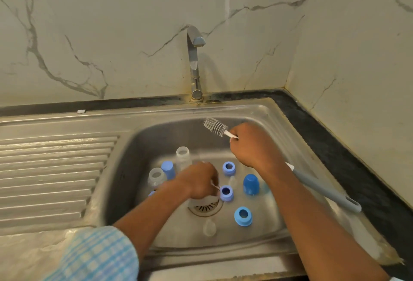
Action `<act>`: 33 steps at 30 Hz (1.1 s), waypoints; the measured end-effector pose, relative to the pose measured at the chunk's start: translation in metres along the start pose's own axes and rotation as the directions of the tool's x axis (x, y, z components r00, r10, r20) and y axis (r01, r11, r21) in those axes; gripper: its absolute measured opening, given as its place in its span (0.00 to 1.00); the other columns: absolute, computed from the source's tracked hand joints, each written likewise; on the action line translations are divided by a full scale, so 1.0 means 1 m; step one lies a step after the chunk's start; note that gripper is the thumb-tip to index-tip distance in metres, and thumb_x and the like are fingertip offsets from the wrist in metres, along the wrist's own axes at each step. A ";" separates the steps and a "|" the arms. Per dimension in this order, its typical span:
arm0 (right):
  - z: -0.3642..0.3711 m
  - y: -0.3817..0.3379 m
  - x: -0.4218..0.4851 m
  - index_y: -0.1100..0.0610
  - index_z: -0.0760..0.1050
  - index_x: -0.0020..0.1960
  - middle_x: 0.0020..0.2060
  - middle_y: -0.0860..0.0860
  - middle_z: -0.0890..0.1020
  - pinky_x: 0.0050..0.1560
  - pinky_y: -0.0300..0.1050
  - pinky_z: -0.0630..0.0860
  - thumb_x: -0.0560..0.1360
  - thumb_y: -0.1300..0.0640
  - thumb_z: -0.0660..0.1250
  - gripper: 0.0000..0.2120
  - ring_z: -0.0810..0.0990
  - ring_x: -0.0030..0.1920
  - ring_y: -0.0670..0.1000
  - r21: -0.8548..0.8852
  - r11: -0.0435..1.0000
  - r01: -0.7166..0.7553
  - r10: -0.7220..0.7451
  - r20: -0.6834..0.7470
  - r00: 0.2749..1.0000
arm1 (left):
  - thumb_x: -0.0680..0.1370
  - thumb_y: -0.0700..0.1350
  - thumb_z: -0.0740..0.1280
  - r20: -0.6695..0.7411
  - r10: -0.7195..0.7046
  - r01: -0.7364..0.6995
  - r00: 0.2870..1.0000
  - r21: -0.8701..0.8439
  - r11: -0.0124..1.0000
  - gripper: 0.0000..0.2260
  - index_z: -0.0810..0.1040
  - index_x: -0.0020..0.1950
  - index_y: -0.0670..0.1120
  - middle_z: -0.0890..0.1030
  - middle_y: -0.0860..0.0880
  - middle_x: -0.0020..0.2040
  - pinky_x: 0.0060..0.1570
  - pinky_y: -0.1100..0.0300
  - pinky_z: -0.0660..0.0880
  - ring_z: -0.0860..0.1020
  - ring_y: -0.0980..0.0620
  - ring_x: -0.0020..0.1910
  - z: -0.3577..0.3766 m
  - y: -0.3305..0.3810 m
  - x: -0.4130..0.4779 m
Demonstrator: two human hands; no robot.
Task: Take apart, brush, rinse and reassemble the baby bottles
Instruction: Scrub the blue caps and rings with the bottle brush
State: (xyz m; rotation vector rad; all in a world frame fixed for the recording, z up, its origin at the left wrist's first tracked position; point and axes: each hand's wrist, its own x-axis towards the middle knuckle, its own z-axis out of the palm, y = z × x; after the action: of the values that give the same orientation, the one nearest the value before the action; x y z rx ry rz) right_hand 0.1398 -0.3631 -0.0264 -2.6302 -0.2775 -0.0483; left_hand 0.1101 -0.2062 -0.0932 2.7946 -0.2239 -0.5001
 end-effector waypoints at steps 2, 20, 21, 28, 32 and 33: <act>0.001 -0.001 -0.001 0.53 0.73 0.40 0.32 0.50 0.74 0.31 0.45 0.64 0.78 0.59 0.61 0.08 0.73 0.34 0.54 -0.010 1.000 0.026 -0.026 0.013 1.000 | 0.75 0.52 0.73 -0.095 -0.154 0.165 0.983 0.116 0.979 0.14 0.82 0.58 0.48 0.82 0.48 0.57 0.57 0.54 0.76 0.80 0.45 0.59 -0.017 -0.032 -0.017; 0.012 -0.015 -0.007 0.53 0.79 0.45 0.38 0.51 0.81 0.40 0.47 0.74 0.76 0.53 0.70 0.04 0.79 0.39 0.53 -0.051 0.995 0.080 -0.077 0.070 0.995 | 0.72 0.65 0.72 -0.033 -0.483 0.484 0.875 0.096 0.870 0.30 0.73 0.66 0.48 0.79 0.48 0.58 0.52 0.55 0.77 0.80 0.46 0.54 -0.011 -0.091 -0.040; 0.012 -0.016 -0.008 0.53 0.80 0.46 0.37 0.51 0.81 0.39 0.47 0.73 0.76 0.53 0.70 0.04 0.79 0.39 0.52 -0.054 0.995 0.084 -0.080 0.069 0.994 | 0.72 0.63 0.73 -0.025 -0.481 0.481 0.877 0.084 0.873 0.31 0.72 0.67 0.48 0.79 0.48 0.59 0.54 0.55 0.77 0.80 0.46 0.56 -0.010 -0.091 -0.039; 0.010 -0.018 -0.013 0.52 0.79 0.45 0.34 0.48 0.78 0.33 0.42 0.67 0.77 0.53 0.69 0.03 0.76 0.35 0.49 -0.055 0.994 0.099 -0.094 0.088 0.992 | 0.72 0.48 0.75 0.033 -0.499 0.500 0.866 -0.068 0.863 0.17 0.76 0.56 0.42 0.77 0.47 0.36 0.41 0.55 0.82 0.80 0.47 0.35 -0.015 -0.083 -0.046; 0.009 -0.018 -0.012 0.54 0.80 0.46 0.35 0.49 0.79 0.33 0.42 0.67 0.77 0.54 0.69 0.04 0.76 0.36 0.50 -0.014 0.994 0.111 -0.109 0.090 0.990 | 0.75 0.43 0.73 -0.076 -0.456 0.259 0.887 -0.734 0.627 0.08 0.80 0.47 0.38 0.79 0.42 0.36 0.38 0.50 0.82 0.78 0.46 0.31 -0.027 -0.082 -0.047; 0.009 -0.018 -0.012 0.54 0.80 0.47 0.35 0.50 0.79 0.33 0.42 0.67 0.77 0.54 0.68 0.05 0.76 0.36 0.50 -0.002 0.993 0.114 -0.113 0.085 0.990 | 0.77 0.42 0.71 -0.092 -0.470 0.149 0.878 -0.880 0.450 0.06 0.80 0.48 0.40 0.79 0.42 0.40 0.38 0.52 0.82 0.78 0.47 0.33 -0.033 -0.078 -0.047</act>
State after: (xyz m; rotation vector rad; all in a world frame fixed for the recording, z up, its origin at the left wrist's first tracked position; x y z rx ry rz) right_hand 0.1245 -0.3453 -0.0264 -2.6246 -0.4569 0.0239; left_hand 0.0860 -0.1142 -0.0731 1.8294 0.5240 -0.1204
